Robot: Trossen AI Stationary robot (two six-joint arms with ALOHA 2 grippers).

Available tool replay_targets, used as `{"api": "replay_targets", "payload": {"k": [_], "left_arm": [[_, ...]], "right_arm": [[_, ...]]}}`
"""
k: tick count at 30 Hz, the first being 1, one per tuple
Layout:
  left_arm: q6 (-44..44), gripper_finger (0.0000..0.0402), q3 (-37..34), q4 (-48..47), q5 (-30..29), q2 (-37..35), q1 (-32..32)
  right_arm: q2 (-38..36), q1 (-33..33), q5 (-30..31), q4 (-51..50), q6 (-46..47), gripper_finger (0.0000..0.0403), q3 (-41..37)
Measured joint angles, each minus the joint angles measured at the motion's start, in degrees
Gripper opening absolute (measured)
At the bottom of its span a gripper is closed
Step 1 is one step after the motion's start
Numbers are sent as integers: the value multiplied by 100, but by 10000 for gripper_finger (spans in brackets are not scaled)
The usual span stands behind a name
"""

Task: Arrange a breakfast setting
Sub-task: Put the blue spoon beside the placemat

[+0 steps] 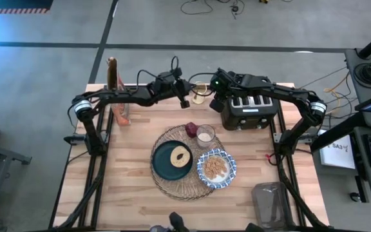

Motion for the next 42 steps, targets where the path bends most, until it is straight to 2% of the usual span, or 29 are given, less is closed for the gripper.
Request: {"api": "replay_targets", "payload": {"k": [11, 23, 26, 33, 37, 42], "left_arm": [[-2, 0, -11, 45, 7, 474, 0], [-213, 6, -11, 61, 9, 582, 0], [-243, 19, 9, 31, -4, 554, 0], [-335, 74, 734, -1092, -8, 645, 0], [-345, 117, 1403, -1843, -10, 970, 0], [-552, 149, 1930, -1807, -33, 1488, 0]], "right_arm": [[-2, 0, 0, -4, 57, 123, 0], [-2, 0, 0, -4, 54, 123, 0], [-2, 0, 0, -4, 52, 123, 0], [-2, 0, 0, -4, 33, 123, 0], [-2, 0, -2, -9, 31, 123, 0], [-2, 0, -2, -63, -20, 123, 0]]}}
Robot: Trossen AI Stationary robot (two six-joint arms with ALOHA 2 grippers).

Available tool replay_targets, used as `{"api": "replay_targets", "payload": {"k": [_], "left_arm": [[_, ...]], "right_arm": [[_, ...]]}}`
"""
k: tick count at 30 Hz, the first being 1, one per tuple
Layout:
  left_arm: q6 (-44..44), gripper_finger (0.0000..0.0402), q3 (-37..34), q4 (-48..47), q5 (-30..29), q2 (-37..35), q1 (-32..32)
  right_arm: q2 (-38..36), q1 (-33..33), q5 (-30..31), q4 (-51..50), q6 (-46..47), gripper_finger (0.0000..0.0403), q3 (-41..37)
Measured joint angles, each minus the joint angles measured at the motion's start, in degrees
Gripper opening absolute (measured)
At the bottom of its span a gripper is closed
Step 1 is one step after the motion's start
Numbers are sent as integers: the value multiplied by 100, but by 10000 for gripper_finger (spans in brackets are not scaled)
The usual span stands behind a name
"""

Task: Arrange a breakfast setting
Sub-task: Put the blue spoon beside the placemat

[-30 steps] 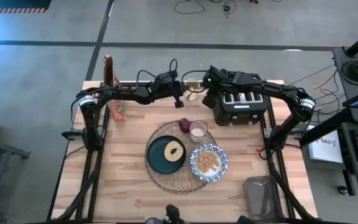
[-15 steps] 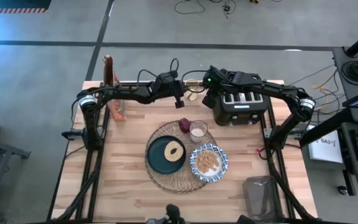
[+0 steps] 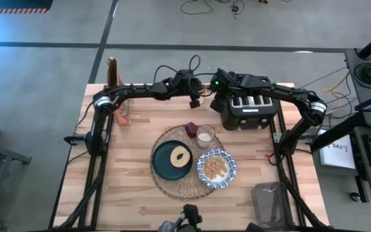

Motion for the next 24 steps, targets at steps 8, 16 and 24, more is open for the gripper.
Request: {"api": "replay_targets", "payload": {"k": [8, 16, 24], "left_arm": [[102, 143, 34, 900, -7, 288, 0], [157, 139, 34, 1148, 372, 397, -4], [165, 139, 32, 1656, 378, 576, 4]], "right_arm": [[0, 0, 2, -61, -179, 123, 0], [0, -15, 2, -61, -308, 123, 0], [0, -42, 2, -61, -304, 123, 0]]}}
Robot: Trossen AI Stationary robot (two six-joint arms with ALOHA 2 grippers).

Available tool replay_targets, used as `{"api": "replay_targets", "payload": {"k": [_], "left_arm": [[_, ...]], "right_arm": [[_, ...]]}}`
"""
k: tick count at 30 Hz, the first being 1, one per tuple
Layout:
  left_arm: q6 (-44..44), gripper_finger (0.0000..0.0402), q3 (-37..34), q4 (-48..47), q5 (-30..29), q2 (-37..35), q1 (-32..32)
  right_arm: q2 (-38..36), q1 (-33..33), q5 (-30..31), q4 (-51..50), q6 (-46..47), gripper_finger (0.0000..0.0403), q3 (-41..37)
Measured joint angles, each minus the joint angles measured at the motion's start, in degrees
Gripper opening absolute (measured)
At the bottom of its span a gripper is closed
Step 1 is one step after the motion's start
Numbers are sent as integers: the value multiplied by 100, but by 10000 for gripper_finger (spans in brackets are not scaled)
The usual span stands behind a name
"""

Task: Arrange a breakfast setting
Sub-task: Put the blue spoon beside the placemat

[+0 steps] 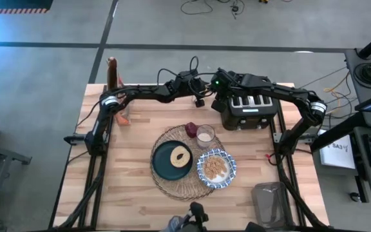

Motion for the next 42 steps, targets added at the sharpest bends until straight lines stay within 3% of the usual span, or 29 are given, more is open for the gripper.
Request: {"api": "replay_targets", "payload": {"k": [11, 23, 32, 42], "left_arm": [[-42, 125, 95, 317, 1, 236, 22], [4, 8, 420, 126, -52, 420, 57], [3, 4, 398, -47, -56, 305, 66], [-42, 2, 314, -376, 84, -423, 259]], "right_arm": [[2, 2, 0, -1, 11, 123, 0], [9, 2, 0, -33, 74, 123, 0], [9, 2, -1, -54, 70, 123, 0], [-123, 7, 0, -87, 225, 123, 0]]}}
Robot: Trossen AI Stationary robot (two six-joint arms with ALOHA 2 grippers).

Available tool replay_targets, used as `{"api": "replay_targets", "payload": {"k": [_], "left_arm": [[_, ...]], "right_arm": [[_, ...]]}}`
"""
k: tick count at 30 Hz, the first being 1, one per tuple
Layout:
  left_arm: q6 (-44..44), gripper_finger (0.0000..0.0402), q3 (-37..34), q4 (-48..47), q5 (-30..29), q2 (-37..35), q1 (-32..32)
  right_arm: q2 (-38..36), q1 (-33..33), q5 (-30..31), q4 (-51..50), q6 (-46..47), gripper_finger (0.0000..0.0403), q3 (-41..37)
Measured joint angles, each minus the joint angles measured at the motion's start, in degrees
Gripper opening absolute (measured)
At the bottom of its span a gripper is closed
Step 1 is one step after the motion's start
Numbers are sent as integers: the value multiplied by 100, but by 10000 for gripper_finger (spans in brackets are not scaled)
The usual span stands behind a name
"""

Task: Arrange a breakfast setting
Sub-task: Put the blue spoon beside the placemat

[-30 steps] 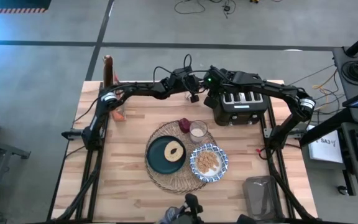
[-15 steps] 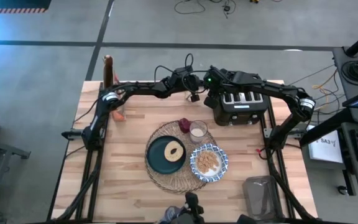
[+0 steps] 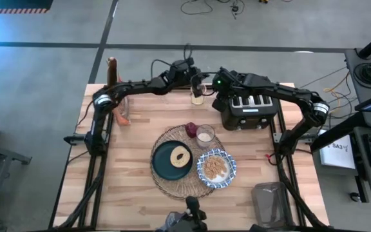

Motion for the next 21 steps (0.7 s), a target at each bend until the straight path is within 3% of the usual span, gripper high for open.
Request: {"api": "replay_targets", "payload": {"k": [6, 13, 21], "left_arm": [[-298, 2, -129, -46, 140, -447, 86], [-530, 2, -130, 311, 140, -836, 93], [-779, 2, -673, 387, 315, -1658, 93]], "right_arm": [[-266, 0, -56, 25, 223, 122, 0], [-565, 181, -1052, 435, 455, 109, 0], [-749, 729, -1106, 1615, 459, 94, -605]]}}
